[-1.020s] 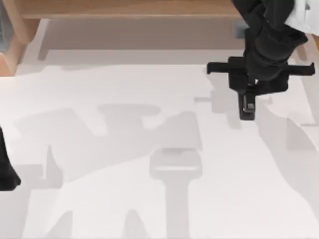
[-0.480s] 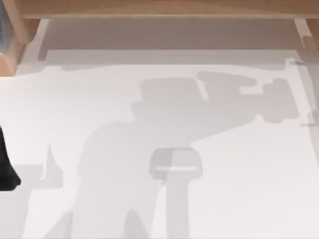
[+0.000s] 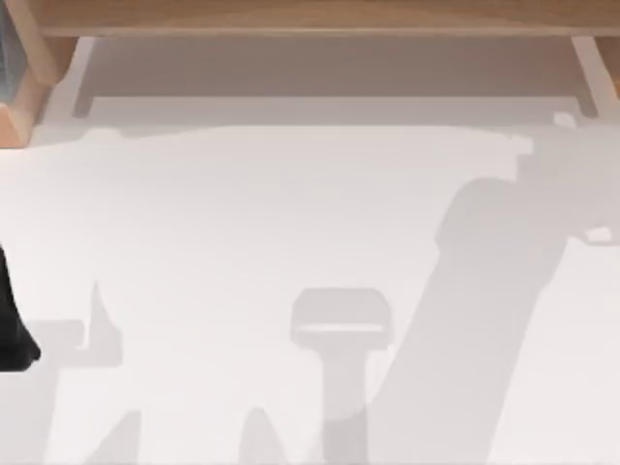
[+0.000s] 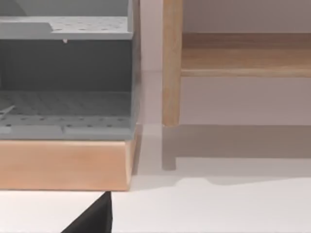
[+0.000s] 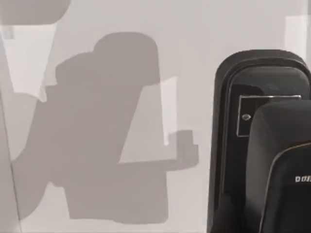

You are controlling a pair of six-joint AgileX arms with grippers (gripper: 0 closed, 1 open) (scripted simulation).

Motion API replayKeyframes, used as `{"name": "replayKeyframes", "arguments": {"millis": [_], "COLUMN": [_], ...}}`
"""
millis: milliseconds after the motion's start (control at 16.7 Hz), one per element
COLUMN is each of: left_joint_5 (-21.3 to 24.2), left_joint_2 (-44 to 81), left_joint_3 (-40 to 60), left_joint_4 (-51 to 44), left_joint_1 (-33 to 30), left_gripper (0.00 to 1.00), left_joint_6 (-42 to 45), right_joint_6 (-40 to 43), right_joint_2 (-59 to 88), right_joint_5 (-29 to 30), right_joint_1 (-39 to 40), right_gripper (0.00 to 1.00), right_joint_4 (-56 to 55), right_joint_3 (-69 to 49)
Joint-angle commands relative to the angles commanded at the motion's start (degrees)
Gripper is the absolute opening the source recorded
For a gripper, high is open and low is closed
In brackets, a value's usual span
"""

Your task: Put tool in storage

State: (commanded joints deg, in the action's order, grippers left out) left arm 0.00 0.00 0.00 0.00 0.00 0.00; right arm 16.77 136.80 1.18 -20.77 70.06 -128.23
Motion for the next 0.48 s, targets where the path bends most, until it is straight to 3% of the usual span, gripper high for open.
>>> {"name": "replayKeyframes", "arguments": {"millis": [480], "left_joint_5": [0.00], "left_joint_2": [0.00], "left_joint_3": [0.00], "left_joint_4": [0.00], "left_joint_1": [0.00], "left_gripper": [1.00], "left_joint_6": [0.00], "right_joint_6": [3.13], "right_joint_2": [4.82], "right_joint_5": [-0.68], "right_joint_1": [-0.31], "right_gripper": [0.00], "right_joint_4": [2.37], "right_joint_3": [-0.62]}}
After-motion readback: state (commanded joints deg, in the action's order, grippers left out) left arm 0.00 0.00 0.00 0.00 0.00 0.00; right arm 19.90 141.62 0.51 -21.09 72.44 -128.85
